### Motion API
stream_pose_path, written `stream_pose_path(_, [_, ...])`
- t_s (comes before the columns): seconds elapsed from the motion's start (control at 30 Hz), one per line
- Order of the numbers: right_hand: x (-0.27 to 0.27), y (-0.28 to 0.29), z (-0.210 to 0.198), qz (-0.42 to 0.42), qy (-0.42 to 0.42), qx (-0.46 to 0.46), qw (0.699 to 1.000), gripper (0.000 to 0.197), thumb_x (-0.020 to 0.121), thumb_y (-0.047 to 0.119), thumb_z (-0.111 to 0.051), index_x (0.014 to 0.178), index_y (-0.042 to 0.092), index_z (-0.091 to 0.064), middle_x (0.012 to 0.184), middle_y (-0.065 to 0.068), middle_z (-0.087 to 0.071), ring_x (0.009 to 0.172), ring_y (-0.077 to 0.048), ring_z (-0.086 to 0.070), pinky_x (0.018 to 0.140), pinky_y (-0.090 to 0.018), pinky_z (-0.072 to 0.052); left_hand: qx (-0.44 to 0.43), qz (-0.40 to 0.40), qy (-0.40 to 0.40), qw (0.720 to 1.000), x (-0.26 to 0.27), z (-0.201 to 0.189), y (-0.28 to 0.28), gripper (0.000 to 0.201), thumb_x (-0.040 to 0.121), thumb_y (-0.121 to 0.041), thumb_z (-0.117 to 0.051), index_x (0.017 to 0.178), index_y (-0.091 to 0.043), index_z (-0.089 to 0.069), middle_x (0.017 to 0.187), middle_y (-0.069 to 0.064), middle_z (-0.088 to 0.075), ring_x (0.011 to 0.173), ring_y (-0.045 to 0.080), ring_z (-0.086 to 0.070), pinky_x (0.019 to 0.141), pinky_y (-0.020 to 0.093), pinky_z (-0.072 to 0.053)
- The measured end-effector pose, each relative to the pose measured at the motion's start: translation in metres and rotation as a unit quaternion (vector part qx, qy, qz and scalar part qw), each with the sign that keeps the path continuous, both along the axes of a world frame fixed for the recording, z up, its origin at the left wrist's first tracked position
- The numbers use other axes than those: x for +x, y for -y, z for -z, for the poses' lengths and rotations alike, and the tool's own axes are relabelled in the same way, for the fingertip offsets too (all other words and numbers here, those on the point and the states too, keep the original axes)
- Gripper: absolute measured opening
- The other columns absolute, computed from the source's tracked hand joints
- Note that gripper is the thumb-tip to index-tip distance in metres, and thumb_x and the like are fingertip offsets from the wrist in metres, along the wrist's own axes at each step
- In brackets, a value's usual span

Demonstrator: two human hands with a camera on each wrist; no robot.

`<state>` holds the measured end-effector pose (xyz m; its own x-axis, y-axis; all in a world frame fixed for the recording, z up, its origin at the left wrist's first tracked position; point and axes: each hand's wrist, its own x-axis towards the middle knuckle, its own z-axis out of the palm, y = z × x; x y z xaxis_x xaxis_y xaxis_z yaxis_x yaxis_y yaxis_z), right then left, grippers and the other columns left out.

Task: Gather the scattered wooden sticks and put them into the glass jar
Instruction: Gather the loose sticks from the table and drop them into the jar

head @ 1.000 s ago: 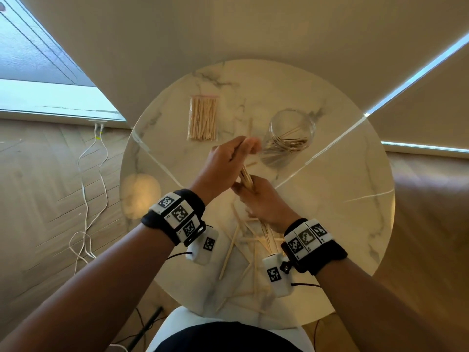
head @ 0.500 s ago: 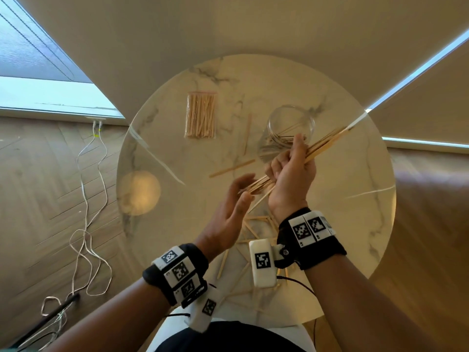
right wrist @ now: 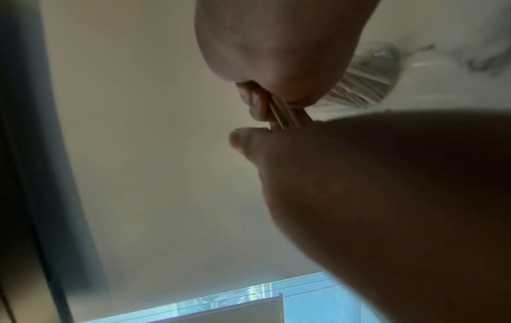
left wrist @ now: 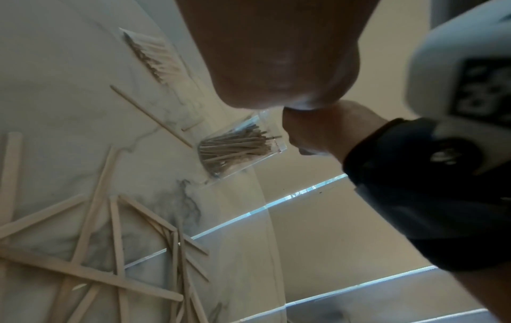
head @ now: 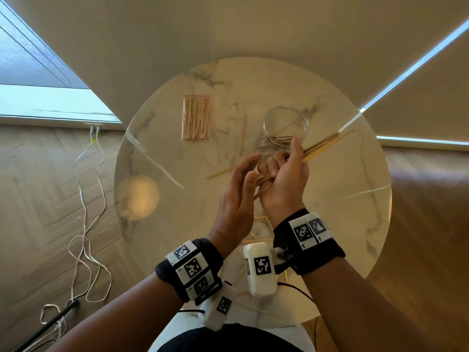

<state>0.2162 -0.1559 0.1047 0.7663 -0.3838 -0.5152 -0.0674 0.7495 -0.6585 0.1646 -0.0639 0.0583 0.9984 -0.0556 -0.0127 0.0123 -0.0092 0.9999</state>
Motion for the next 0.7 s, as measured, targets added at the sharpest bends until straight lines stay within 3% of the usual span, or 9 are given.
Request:
stream_pose_path(0.1, [-0.006, 0.004, -0.006, -0.023, 0.008, 0.061, 0.998, 0.045, 0.104, 0.031, -0.052, 0.063, 0.020, -0.039, 0.054, 0.004, -0.024, 0.043, -0.010, -0.023, 0.043, -0.025, -0.025, -0.014, -0.014, 0.027, 0.999, 0.004, 0.001, -0.004, 0.035, 0.110, -0.025, -0.040, 0.143, -0.024, -0.051, 0.147, -0.001, -0.059, 0.141, 0.014, -0.052, 0.117, 0.038, -0.043])
stream_pose_path(0.23, [-0.017, 0.003, -0.010, -0.071, 0.015, 0.093, 0.993, 0.043, 0.106, 0.029, -0.050, 0.064, 0.021, -0.042, 0.052, 0.006, -0.025, 0.040, -0.008, -0.027, 0.041, -0.024, -0.030, 0.007, -0.006, 0.064, 0.998, 0.002, 0.002, -0.008, 0.039, 0.110, -0.013, -0.034, 0.146, -0.005, -0.046, 0.151, 0.005, -0.055, 0.144, 0.017, -0.049, 0.120, 0.038, -0.038])
stream_pose_path(0.3, [-0.020, 0.004, -0.012, -0.090, 0.024, 0.100, 0.991, 0.042, 0.106, 0.030, -0.050, 0.066, 0.020, -0.044, 0.052, 0.005, -0.026, 0.041, -0.009, -0.030, 0.044, -0.025, -0.033, 0.011, 0.003, 0.070, 0.997, 0.001, 0.002, -0.010, 0.038, 0.111, -0.014, -0.032, 0.145, -0.009, -0.047, 0.151, 0.006, -0.055, 0.144, 0.017, -0.049, 0.121, 0.042, -0.038])
stream_pose_path(0.4, [-0.024, 0.010, -0.012, -0.128, 0.035, 0.128, 0.983, 0.040, 0.105, 0.035, -0.051, 0.068, 0.020, -0.044, 0.052, 0.005, -0.027, 0.043, -0.010, -0.033, 0.048, -0.027, -0.035, 0.026, 0.010, 0.080, 0.996, 0.000, 0.002, -0.016, 0.035, 0.111, -0.027, -0.033, 0.144, -0.020, -0.045, 0.150, 0.005, -0.056, 0.145, 0.018, -0.048, 0.122, 0.048, -0.036])
stream_pose_path(0.57, [-0.031, 0.010, -0.009, -0.173, 0.022, 0.159, 0.972, 0.044, 0.103, 0.042, -0.053, 0.066, 0.021, -0.040, 0.051, 0.005, -0.027, 0.043, -0.011, -0.034, 0.049, -0.027, -0.036, 0.065, 0.057, 0.131, 0.988, -0.007, 0.006, -0.022, 0.057, 0.111, -0.049, -0.029, 0.148, -0.008, -0.043, 0.151, 0.008, -0.054, 0.147, 0.029, -0.046, 0.119, 0.059, -0.035])
stream_pose_path(0.63, [-0.030, 0.010, -0.009, -0.176, 0.010, 0.162, 0.971, 0.045, 0.103, 0.040, -0.053, 0.064, 0.022, -0.038, 0.049, 0.005, -0.025, 0.042, -0.010, -0.031, 0.047, -0.026, -0.033, 0.064, 0.051, 0.144, 0.986, -0.009, 0.002, -0.019, 0.063, 0.110, -0.053, -0.027, 0.147, -0.004, -0.041, 0.151, 0.008, -0.052, 0.146, 0.026, -0.046, 0.120, 0.055, -0.036])
stream_pose_path(0.7, [-0.030, 0.013, -0.009, -0.206, -0.011, 0.139, 0.969, 0.045, 0.102, 0.033, -0.053, 0.062, 0.022, -0.036, 0.047, 0.006, -0.023, 0.039, -0.010, -0.026, 0.045, -0.026, -0.030, 0.053, 0.048, 0.164, 0.984, -0.007, -0.003, -0.022, 0.075, 0.107, -0.060, -0.025, 0.145, 0.003, -0.040, 0.149, 0.007, -0.051, 0.144, 0.017, -0.047, 0.121, 0.042, -0.036])
